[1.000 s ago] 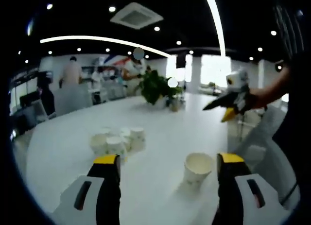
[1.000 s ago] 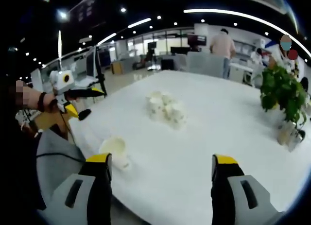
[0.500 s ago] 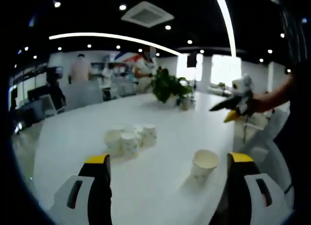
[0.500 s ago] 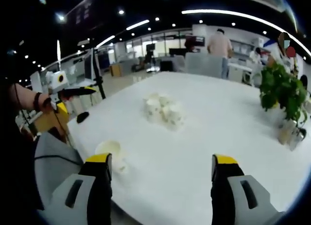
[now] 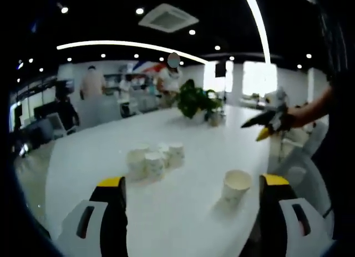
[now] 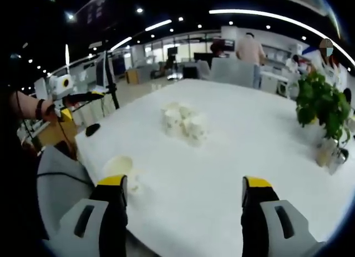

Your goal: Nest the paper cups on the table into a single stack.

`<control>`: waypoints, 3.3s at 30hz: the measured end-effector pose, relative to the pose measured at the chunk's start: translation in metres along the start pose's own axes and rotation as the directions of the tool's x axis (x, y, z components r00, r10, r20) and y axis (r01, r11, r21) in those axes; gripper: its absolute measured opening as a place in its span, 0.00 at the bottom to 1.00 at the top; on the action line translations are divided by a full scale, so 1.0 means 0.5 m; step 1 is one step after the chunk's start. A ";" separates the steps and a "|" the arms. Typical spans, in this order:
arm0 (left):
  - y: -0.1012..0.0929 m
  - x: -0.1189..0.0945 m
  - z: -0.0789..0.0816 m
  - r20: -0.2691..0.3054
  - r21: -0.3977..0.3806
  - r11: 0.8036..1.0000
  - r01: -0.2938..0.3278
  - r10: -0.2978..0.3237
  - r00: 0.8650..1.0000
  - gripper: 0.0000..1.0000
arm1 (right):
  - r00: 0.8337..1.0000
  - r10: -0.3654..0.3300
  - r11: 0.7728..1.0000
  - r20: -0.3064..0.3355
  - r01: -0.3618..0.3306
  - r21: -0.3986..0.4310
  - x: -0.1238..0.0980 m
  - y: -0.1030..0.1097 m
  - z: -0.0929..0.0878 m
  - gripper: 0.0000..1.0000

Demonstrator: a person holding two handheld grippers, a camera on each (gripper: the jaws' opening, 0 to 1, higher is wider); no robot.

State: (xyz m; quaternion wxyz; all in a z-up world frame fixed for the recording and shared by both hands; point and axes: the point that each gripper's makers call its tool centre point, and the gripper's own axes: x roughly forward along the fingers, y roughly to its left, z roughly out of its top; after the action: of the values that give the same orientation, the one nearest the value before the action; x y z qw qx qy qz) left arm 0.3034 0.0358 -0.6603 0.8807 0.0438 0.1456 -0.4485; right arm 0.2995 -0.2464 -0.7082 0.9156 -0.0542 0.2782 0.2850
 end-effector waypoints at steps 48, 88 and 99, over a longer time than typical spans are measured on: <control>-0.003 0.003 -0.043 0.002 -0.046 0.999 -0.005 0.005 1.000 0.98 | 0.997 0.069 0.987 0.041 -0.062 -0.148 0.148 -0.054 0.173 1.00; 0.008 -0.002 -0.072 -0.017 -0.092 0.995 -0.045 0.044 0.999 0.98 | 0.990 0.118 0.980 -0.083 -0.130 -0.152 0.365 -0.098 0.153 0.80; 0.010 -0.002 -0.086 -0.035 -0.099 0.994 -0.041 0.038 0.999 0.98 | 0.984 0.138 0.975 -0.116 -0.156 -0.161 0.408 -0.097 0.149 0.69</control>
State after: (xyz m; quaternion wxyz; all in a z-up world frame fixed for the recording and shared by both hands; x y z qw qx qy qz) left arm 0.2972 0.0485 -0.7013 0.8881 0.0099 0.1816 -0.4222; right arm 0.5012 -0.1674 -0.7585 0.8683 -0.1259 0.3037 0.3714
